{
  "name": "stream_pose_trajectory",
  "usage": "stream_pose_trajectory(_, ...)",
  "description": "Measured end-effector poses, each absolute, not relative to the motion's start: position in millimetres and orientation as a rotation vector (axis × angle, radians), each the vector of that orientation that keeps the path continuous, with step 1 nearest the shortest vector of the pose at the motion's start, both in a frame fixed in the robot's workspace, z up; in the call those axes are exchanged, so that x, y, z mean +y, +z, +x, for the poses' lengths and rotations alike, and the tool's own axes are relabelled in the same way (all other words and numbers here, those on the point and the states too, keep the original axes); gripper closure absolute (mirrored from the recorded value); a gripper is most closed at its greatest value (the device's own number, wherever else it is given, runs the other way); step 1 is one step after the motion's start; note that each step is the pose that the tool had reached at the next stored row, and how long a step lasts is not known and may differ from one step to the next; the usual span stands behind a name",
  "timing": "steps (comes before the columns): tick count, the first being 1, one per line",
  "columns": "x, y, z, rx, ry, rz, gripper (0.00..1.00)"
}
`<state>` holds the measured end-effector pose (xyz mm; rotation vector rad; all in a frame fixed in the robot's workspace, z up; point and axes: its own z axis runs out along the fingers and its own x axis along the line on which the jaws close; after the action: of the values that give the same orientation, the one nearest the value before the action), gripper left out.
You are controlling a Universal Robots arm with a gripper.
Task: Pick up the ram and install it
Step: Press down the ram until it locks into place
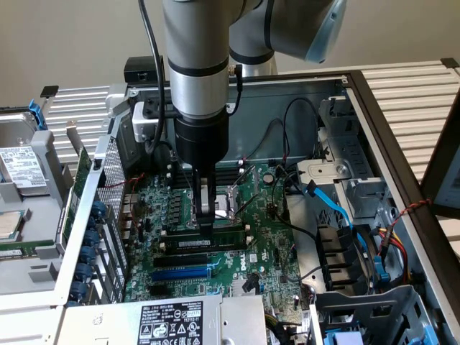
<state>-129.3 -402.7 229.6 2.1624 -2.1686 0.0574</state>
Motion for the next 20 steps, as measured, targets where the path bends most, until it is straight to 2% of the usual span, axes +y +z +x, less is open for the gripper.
stream_pose_trajectory(9,-403,226,-130,-2.170,0.055,2.164,0.89)
stream_pose_trajectory(12,-403,252,-130,-2.172,0.055,2.162,0.89)
stream_pose_trajectory(20,-403,252,-130,-2.291,0.048,2.032,0.89)
